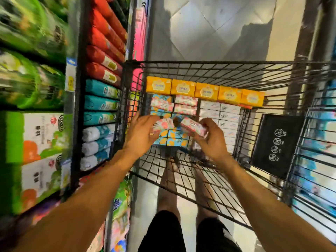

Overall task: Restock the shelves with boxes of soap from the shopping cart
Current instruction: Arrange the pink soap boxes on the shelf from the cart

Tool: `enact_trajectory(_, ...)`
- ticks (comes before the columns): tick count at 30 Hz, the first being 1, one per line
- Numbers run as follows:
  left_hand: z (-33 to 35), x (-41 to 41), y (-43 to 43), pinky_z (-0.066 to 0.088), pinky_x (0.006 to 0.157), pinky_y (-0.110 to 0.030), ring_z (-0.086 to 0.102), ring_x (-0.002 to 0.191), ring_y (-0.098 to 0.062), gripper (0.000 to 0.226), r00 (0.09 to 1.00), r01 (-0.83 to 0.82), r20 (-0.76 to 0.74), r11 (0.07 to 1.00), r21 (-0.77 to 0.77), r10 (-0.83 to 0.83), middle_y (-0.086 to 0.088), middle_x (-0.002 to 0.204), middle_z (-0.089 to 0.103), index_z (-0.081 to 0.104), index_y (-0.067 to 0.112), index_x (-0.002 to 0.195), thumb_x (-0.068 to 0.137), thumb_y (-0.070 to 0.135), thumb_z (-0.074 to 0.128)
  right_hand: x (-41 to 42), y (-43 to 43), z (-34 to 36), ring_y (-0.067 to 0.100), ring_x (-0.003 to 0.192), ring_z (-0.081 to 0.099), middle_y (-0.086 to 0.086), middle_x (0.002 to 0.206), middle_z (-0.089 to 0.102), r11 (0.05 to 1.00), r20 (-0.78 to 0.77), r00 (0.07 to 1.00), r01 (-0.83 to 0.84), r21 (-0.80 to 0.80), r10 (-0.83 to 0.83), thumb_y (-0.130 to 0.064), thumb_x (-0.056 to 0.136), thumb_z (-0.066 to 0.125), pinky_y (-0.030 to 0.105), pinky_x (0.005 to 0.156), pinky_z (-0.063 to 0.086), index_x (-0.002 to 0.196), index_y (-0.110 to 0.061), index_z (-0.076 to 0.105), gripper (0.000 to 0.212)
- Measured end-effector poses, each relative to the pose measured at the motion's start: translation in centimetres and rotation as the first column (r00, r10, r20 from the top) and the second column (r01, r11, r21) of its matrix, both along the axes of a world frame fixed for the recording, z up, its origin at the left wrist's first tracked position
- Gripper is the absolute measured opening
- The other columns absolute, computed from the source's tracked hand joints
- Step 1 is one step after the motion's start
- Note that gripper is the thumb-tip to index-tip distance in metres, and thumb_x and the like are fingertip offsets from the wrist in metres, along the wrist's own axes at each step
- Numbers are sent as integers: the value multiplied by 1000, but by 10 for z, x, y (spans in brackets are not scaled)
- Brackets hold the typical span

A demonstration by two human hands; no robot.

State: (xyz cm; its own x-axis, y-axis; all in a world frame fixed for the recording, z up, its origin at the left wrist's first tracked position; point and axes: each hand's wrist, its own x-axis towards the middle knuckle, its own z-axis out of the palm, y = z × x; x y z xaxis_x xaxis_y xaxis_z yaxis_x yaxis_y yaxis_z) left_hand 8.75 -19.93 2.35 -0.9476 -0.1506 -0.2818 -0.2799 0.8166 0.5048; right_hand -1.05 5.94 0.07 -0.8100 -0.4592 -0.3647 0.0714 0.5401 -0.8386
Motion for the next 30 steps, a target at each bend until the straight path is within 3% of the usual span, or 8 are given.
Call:
enact_trajectory(2,29,12,10,40,109,-54,59,115,-28,52,989,-143,56,978,155,135,-6,126,64,61,15,132,82,23,72,3,6,32,24,88,66,-11,99,65,994,122,989,95,-54,-88,-27,87,72,37,69,57,113,-18,56,32)
enact_trajectory(5,70,36,28,44,101,-22,57,115,-18,49,923,-384,116,864,325,367,-7,125,60,62,15,132,85,15,77,4,15,80,27,86,70,-22,95,68,980,247,960,162,-112,-130,-2,94,70,25,73,61,116,-11,57,27)
enact_trajectory(7,100,53,43,41,94,-9,58,114,-13,46,855,-509,120,769,387,505,-6,123,61,65,14,129,85,9,79,5,24,106,21,82,73,-11,96,70,976,322,939,174,-135,-123,4,97,63,23,71,60,118,-8,58,25)
enact_trajectory(11,161,101,74,45,90,-10,60,100,17,44,673,-679,144,527,511,726,17,112,67,64,29,121,83,13,81,15,31,156,15,82,73,-4,94,76,980,433,900,123,-157,-44,-1,97,64,38,76,63,119,-15,62,26)
enact_trajectory(15,202,157,108,44,89,-8,59,99,17,40,480,-742,139,317,592,866,3,121,67,66,13,124,87,1,74,37,25,199,28,87,71,1,94,78,979,511,859,74,-191,35,-19,81,82,49,84,57,118,-13,61,43)
enact_trajectory(19,239,219,144,54,77,-25,63,97,-7,43,234,-721,166,56,691,958,7,111,70,68,21,120,83,0,74,75,14,229,25,97,71,22,121,70,971,552,819,-21,-238,153,-39,62,88,40,75,59,118,-13,65,65)
enact_trajectory(23,270,287,184,54,56,-21,67,74,-7,40,-19,-586,200,-173,792,980,4,93,72,65,23,109,88,-10,63,134,7,260,4,74,68,11,97,75,940,384,873,-205,-272,301,-8,85,77,22,67,54,104,-17,67,23)
enact_trajectory(30,299,423,276,49,97,-43,66,107,-28,50,-266,-389,141,-240,889,954,-13,116,73,68,13,118,70,22,81,268,35,295,15,78,67,0,91,76,863,390,789,-328,-385,474,2,92,66,29,68,57,107,-16,68,24)
